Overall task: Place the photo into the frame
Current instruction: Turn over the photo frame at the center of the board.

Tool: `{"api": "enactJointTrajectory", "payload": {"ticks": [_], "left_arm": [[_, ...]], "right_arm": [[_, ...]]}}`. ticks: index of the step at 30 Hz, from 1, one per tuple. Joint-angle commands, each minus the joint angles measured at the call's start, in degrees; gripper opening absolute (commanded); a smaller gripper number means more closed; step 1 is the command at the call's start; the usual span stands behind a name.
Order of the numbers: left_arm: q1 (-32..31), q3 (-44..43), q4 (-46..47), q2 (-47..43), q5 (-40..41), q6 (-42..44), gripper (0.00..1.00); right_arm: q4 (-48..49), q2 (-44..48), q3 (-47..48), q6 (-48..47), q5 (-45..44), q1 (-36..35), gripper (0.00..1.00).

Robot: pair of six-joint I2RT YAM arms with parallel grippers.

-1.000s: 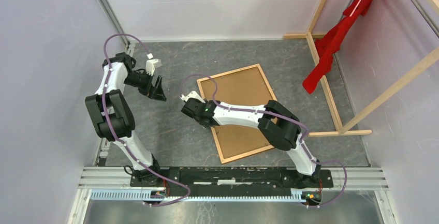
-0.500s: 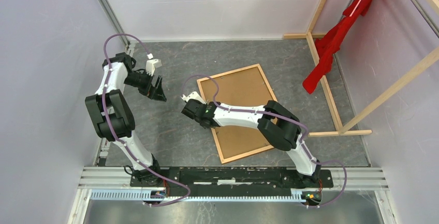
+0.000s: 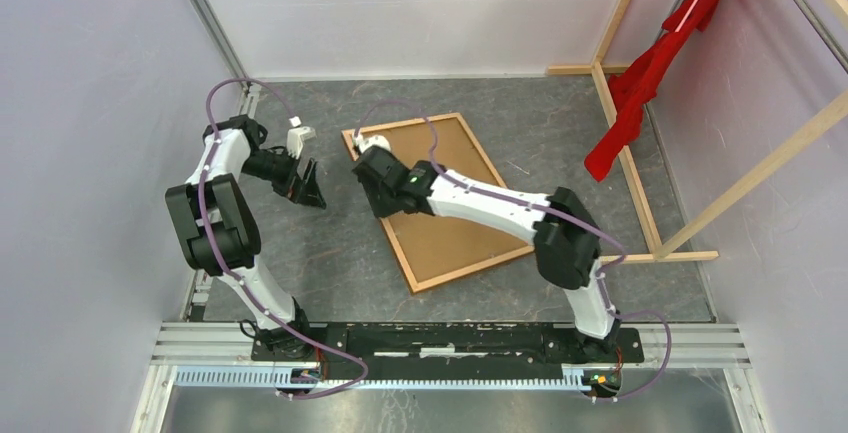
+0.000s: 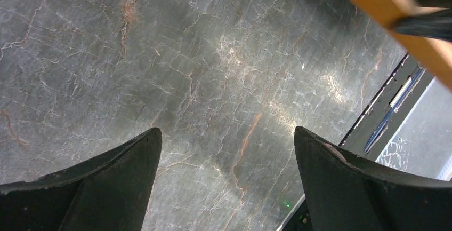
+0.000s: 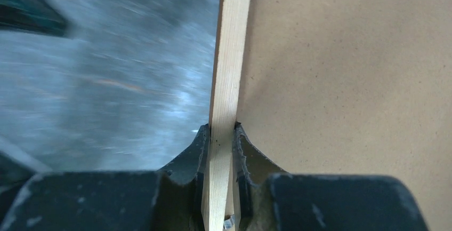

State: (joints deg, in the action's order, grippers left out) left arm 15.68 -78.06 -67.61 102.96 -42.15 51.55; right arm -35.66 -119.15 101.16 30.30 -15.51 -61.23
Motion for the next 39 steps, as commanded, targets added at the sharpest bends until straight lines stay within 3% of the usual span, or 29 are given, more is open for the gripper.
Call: {"api": "enactJointTrajectory", "payload": {"ticks": [1,14,19,23,28,39], "left_arm": [[0.62,0.25,-0.23,-3.95,-2.33,2.92,0.99],[1.04,-4.59,-2.7,-10.64,-9.08,-1.67,0.98],[0.38,-7.26,-2.85,-11.58,-10.39,-4.06,0.98],[-4.15,-11.48,0.43,-13.04,-11.25,-9.93,0.97],[-12.86,-11.84,8.52,-13.87,-6.01,-17.39,0.99],[-15.01,-9.91,11.21,-8.56,-3.25,-18.16,0.99]], "right_arm": [[12.44,13.1,3.96,7.95,10.4,2.3,0.03],[35.24,20.72,-1.56,30.25,25.91,11.55,0.0],[46.37,26.87,-14.3,36.3,28.61,16.44,0.01],[44.5,28.95,-16.07,35.17,30.54,20.12,0.04],[43.27,33.14,-22.22,33.71,33.26,27.03,0.12],[38.34,39.58,-33.78,28.48,42.1,44.27,0.28]]}}
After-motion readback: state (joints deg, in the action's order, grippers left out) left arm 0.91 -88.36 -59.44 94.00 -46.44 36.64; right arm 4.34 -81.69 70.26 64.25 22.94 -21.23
